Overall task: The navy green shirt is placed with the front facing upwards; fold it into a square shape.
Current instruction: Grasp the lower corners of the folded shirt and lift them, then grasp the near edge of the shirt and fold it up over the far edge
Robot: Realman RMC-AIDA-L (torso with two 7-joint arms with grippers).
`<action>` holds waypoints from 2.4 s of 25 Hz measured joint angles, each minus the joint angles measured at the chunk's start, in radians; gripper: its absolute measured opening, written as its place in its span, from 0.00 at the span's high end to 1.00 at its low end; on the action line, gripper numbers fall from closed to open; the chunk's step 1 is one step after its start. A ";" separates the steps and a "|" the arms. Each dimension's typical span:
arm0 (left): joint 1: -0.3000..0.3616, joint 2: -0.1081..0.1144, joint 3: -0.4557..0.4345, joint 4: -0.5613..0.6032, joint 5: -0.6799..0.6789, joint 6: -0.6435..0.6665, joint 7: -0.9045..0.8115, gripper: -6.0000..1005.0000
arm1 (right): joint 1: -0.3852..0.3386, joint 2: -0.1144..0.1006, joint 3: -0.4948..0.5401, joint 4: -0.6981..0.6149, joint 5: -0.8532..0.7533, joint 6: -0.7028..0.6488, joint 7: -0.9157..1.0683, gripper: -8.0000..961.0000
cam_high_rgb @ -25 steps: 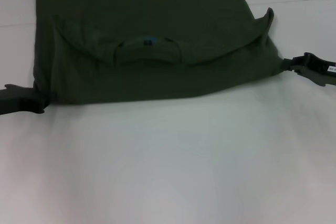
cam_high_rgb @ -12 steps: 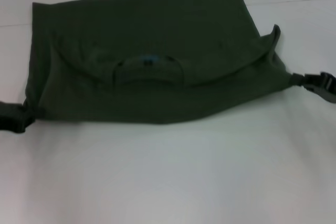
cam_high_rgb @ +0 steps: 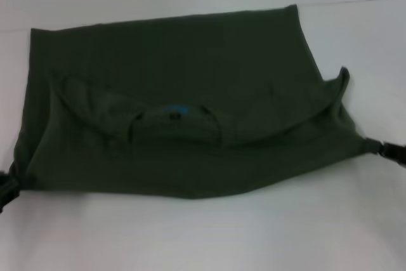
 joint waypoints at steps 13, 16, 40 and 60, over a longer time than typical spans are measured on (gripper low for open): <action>0.090 -0.015 -0.072 0.009 0.000 0.158 0.043 0.96 | -0.097 -0.008 0.046 0.000 0.000 -0.050 -0.066 0.99; 0.095 -0.016 -0.072 0.006 0.001 0.178 0.047 0.96 | -0.095 -0.007 0.049 0.000 0.002 -0.053 -0.071 0.99; 0.092 -0.013 -0.102 0.008 0.018 0.247 0.083 0.96 | 0.094 -0.013 0.158 -0.011 0.037 -0.161 -0.017 0.99; 0.074 0.044 -0.336 0.047 -0.212 0.362 0.122 0.96 | 0.132 -0.034 0.164 -0.181 0.138 -0.249 0.198 0.99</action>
